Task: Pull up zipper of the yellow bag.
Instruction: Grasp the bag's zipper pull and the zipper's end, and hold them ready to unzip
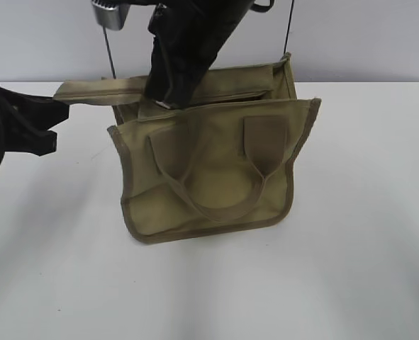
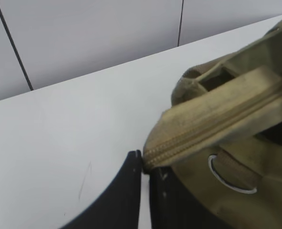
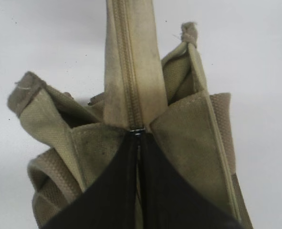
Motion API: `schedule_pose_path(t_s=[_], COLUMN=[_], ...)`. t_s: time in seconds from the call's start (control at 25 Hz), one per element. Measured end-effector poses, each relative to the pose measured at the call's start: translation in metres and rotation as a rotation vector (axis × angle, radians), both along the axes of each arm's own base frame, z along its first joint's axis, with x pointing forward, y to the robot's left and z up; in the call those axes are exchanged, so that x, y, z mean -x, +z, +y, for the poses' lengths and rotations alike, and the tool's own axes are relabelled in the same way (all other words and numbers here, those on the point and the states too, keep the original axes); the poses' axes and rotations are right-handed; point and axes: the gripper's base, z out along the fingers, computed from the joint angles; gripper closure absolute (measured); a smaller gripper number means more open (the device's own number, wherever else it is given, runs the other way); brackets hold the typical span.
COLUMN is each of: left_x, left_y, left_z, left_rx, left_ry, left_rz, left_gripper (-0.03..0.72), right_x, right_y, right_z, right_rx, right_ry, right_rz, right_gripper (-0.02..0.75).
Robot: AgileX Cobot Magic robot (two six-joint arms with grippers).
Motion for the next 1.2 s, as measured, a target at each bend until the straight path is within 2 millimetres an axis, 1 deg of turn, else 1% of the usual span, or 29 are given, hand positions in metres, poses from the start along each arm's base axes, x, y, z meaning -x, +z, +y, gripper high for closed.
schedule_pose_path(t_s=[0.12,0.2,0.4,0.52,0.64,0.72,0.76,0.84,0.92,0.96,1.04,1.2], left_x=[0.000,0.000,0.000,0.000,0.000,0.000,0.000,0.000,0.000,0.000,-0.001,-0.001], left_y=[-0.003,-0.006,-0.009,-0.009,-0.009,-0.009,-0.009,-0.008,-0.007,-0.006,-0.005,-0.005], left_z=[0.001,0.004,0.007,0.007,0.007,0.007,0.007,0.007,0.006,0.005,0.005,0.005], left_rx=[-0.022,-0.042,-0.059,-0.057,-0.056,-0.055,-0.055,-0.048,-0.033,-0.021,-0.008,-0.004], left_ry=[0.010,0.044,0.070,0.072,0.072,0.071,0.071,0.068,0.064,0.064,0.062,0.064], left_rz=[0.024,0.060,0.091,0.092,0.091,0.090,0.090,0.084,0.073,0.067,0.059,0.059], left_gripper=[0.681,0.681,0.681,0.681,0.681,0.681,0.681,0.681,0.681,0.681,0.681,0.681], right_x=[0.002,0.001,-0.008,-0.008,-0.005,-0.004,-0.003,-0.003,-0.003,-0.003,-0.003,0.001], right_y=[0.008,0.011,0.010,0.011,0.012,0.014,0.014,0.016,0.016,0.015,0.007,-0.007], right_z=[-0.003,-0.010,-0.024,-0.024,-0.020,-0.017,-0.015,-0.013,-0.010,-0.007,0.001,0.022], right_rx=[0.004,0.041,0.067,0.048,-0.023,-0.079,-0.104,-0.165,-0.219,-0.237,-0.256,-0.300], right_ry=[-0.006,-0.016,-0.066,-0.081,-0.133,-0.195,-0.225,-0.307,-0.394,-0.434,-0.478,-0.566], right_rz=[-0.022,-0.041,-0.030,-0.011,0.057,0.117,0.139,0.207,0.274,0.305,0.336,0.406], right_gripper=[0.753,0.753,0.753,0.753,0.749,0.705,0.658,0.527,0.416,0.386,0.375,0.407])
